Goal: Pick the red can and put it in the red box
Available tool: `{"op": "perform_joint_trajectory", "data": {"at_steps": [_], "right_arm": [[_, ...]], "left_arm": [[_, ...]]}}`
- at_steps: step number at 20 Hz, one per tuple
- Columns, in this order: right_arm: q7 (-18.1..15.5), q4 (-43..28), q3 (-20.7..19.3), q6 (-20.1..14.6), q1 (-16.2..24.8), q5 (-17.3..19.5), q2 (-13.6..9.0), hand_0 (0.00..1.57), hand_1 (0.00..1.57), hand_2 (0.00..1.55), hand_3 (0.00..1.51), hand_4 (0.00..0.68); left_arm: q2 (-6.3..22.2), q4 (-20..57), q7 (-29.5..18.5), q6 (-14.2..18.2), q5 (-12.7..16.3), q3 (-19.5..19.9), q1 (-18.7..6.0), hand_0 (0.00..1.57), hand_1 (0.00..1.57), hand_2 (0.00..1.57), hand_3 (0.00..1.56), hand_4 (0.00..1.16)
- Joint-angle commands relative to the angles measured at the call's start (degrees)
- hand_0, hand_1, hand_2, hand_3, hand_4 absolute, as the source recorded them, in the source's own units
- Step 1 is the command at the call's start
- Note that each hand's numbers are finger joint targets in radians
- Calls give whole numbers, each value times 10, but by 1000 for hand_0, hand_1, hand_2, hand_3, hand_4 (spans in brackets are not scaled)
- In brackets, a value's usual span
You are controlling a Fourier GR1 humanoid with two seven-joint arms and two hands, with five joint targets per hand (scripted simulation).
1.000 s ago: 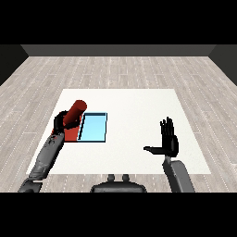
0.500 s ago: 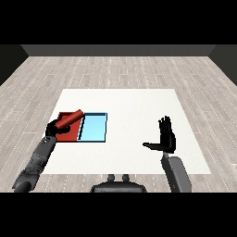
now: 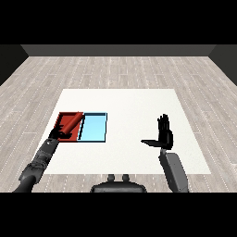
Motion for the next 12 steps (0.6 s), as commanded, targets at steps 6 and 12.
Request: {"op": "perform_joint_trajectory", "data": {"at_steps": [6,12], "right_arm": [[-27,14,3,12,-4,2,16,0,0,0,0,0],[-16,5,2,40,9,-12,-2,0,0,0,0,0]], "left_arm": [[2,-24,-125,-4,100,115,-23,0,0,0,0,0],[-47,-155,-301,-167,228,220,-21,0,0,0,0,0]]}}
